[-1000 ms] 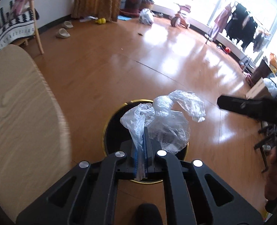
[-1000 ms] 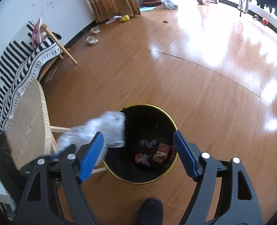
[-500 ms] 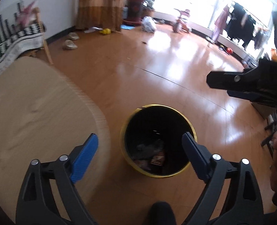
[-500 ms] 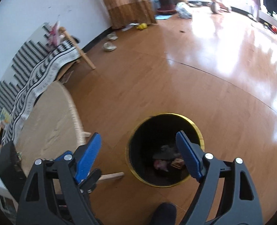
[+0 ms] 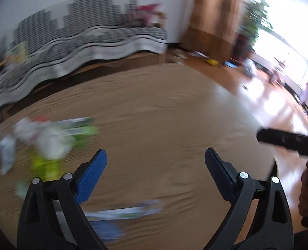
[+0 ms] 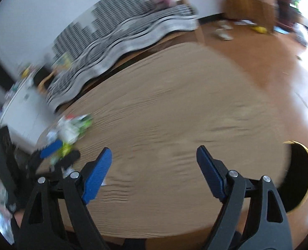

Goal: Collect trash
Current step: 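Return both tools to the table, then grasp the white wipes packet with left tool while right tool grasps green snack bag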

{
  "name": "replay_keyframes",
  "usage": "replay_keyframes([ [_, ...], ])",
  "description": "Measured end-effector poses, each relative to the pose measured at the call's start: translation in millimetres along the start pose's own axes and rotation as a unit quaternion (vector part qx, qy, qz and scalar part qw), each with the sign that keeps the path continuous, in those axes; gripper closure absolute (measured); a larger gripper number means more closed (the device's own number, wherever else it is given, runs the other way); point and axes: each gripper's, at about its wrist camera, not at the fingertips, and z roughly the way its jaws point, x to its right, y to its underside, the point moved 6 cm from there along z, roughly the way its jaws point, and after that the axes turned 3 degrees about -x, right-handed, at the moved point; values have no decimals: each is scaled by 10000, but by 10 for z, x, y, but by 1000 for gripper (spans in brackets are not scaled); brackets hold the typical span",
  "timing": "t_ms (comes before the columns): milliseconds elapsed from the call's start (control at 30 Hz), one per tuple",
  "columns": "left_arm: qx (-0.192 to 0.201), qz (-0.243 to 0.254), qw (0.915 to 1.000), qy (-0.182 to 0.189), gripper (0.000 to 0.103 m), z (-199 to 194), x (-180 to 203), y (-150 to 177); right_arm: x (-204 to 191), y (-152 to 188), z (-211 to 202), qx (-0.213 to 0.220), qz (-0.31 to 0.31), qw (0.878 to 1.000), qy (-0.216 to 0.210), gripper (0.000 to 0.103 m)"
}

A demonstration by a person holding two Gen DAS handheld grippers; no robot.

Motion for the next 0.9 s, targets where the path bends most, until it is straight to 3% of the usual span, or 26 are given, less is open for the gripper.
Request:
replay_keyframes([
  [133, 51, -647, 9967, -487, 11, -186, -989, 113, -764, 28, 438, -330, -453, 9978, -350, 22],
  [300, 74, -1202, 9858, -1169, 11, -311, -2124, 297, -1504, 55, 979, -715, -835, 9920, -627, 22],
  [433, -39, -1470, 9789, -1419, 11, -253, -2730, 490, -2006, 168, 1366, -1098, -964, 9846, -963, 22],
  [600, -73, -1717, 9746, -1438, 11, -84, -3175, 606, -2433, 229, 1776, -1413, -1093, 9777, -1104, 22],
  [833, -250, -1866, 9714, -1448, 11, 299, -3391, 559, -2510, 195, 2000, -1500, -1108, 9765, -1077, 22],
  [900, -280, -1985, 9705, -1336, 18, 378, -3449, 532, -2493, 183, 2032, -1519, -1098, 9766, -1059, 22],
])
